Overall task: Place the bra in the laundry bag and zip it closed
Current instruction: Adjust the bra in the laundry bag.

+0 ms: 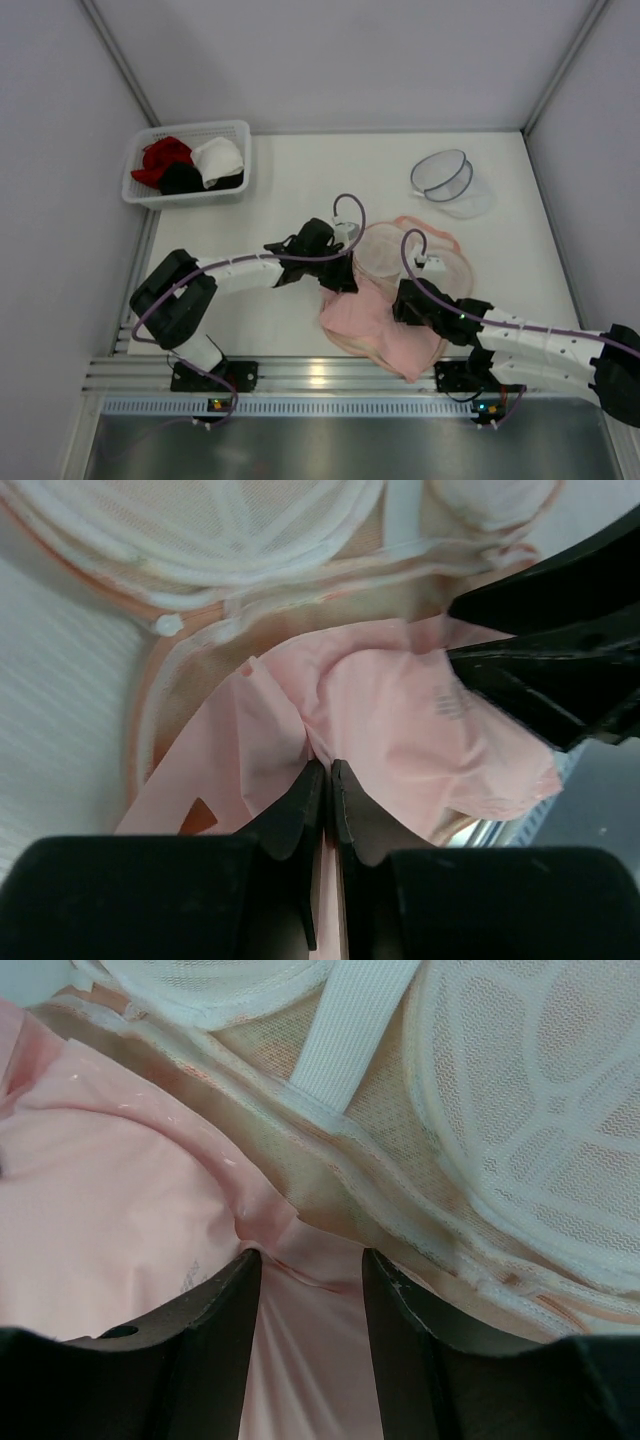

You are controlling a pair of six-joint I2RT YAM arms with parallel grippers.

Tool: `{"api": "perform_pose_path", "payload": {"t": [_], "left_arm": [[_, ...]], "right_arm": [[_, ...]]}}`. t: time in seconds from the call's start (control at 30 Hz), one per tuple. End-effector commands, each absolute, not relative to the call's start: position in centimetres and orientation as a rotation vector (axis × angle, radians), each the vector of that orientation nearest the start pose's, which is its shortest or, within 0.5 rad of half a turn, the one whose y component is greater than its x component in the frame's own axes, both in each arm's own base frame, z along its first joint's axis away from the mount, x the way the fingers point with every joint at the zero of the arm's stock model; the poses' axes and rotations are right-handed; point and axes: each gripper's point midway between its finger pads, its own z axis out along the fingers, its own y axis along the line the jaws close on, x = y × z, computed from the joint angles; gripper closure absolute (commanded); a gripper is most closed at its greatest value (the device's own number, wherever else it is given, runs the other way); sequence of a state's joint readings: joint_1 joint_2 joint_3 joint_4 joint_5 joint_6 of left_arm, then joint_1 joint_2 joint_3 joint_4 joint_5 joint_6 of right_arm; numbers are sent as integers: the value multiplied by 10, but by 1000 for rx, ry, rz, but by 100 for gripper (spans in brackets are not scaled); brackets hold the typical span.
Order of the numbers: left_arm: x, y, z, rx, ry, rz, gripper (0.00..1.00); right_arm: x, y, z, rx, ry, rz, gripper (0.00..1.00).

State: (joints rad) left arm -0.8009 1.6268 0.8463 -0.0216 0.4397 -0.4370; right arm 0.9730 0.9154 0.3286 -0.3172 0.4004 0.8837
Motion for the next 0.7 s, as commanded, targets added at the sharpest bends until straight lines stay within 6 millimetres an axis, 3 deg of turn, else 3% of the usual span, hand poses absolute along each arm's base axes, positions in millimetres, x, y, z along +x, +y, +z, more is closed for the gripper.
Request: {"api": "perform_pose_path", "payload": {"t": [0.0, 0.13, 0.27, 0.47, 0.6, 0.63, 0.67], "left_arm": [[198, -362, 118, 680, 2243, -1303, 89], [182, -365, 123, 627, 2216, -1458, 89], [183, -366, 110, 533, 2270, -1484, 90], [184, -371, 110, 345, 2275, -1592, 85], [188, -363, 88, 284, 2330, -1505, 58], [187, -358, 76, 276, 2388, -1448, 45], [189, -356, 75, 279, 2400, -1416, 43]], "right_arm": [[171, 177, 42, 122, 2333, 443, 54], [171, 173, 40, 144, 2325, 438, 54], [171, 168, 41, 154, 2317, 419, 55], [170, 165, 40, 163, 2316, 412, 54], [170, 163, 41, 168, 2312, 416, 54], [169, 164, 40, 164, 2314, 415, 54], [170, 164, 41, 162, 2314, 415, 54]]}}
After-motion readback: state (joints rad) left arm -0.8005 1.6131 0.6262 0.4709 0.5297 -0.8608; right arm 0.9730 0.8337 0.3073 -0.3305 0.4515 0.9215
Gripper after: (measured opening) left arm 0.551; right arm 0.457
